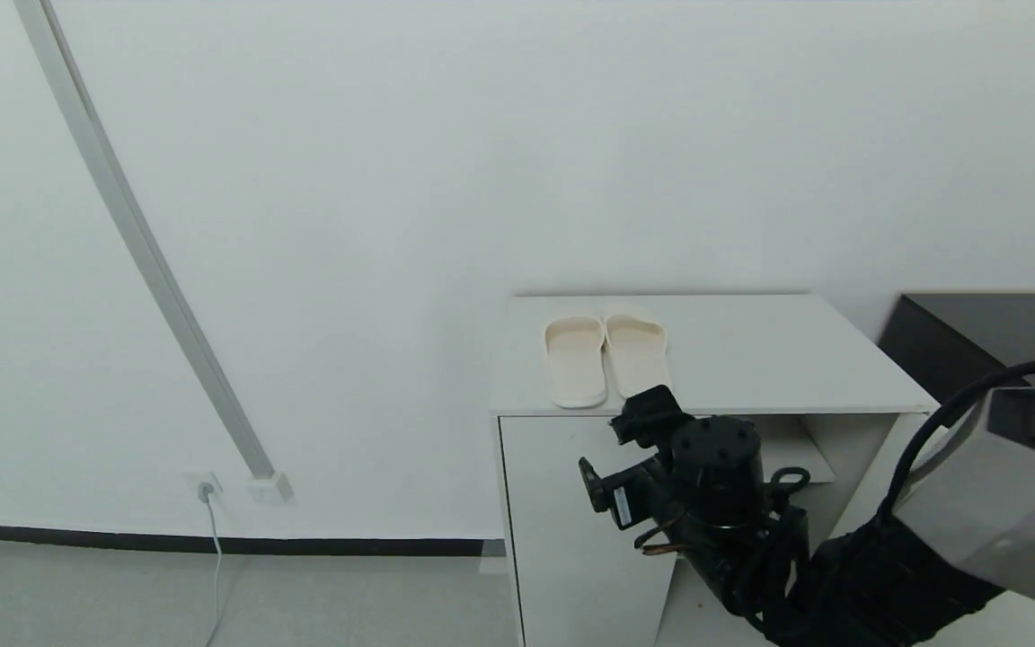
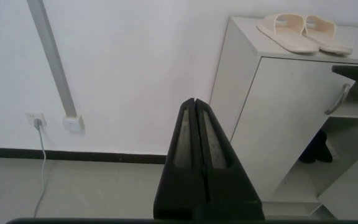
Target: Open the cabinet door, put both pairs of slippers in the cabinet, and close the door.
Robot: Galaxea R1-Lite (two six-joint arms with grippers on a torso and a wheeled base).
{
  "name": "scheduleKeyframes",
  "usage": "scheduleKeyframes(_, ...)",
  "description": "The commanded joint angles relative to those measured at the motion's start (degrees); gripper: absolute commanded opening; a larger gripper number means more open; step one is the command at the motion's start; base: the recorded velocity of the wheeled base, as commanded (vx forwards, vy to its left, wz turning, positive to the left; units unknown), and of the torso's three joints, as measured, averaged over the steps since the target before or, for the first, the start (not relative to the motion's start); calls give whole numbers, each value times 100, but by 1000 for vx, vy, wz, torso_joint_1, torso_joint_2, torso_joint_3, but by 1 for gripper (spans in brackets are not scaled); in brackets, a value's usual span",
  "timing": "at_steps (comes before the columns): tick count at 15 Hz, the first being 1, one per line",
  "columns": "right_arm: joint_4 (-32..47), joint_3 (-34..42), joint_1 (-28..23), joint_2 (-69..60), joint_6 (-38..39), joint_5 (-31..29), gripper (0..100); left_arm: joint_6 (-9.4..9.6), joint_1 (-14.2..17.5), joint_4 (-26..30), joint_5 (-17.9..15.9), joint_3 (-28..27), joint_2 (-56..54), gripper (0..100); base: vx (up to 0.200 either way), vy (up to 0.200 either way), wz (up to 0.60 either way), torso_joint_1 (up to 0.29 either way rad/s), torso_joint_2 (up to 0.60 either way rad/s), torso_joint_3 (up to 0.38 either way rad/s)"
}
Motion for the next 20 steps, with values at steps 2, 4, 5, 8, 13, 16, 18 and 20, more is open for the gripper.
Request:
scheduleKeyframes(2,1973,-1483,-73,-897,387,-220,100,-4,1,-1,-3,1,-1,0,0,0,0,0,0,0)
scheduleKeyframes(4,3125,-2476,-47,-748,1064,-695,100,-4,1,-1,-3,1,-1,0,0,0,0,0,0,0)
scheduleKeyframes(5,3564,-2740,-38,-660,1372,-835,100,-4,1,-1,-3,1,-1,0,0,0,0,0,0,0)
scheduleKeyframes(8,4030,-2889,-47,-431,1793,-871,100,5,1,-1,-21,1,-1,0,0,0,0,0,0,0)
scheduleKeyframes(13,4004,-2863,-47,-194,1837,-871,100,5,1,8,-21,1,-1,0,160,0,0,-1,-3,2)
scheduleKeyframes(16,3986,-2871,-47,70,2048,-871,100,5,1,8,-21,1,-1,0,200,0,0,12,5,-1)
scheduleKeyframes(18,3591,-2880,-82,325,2101,-871,100,-4,1,-1,-21,1,-1,0,100,0,0,9,-1,-1)
scheduleKeyframes(20,3151,-2871,-126,500,1960,-862,100,5,1,-1,-21,1,-1,0,0,0,0,0,0,0)
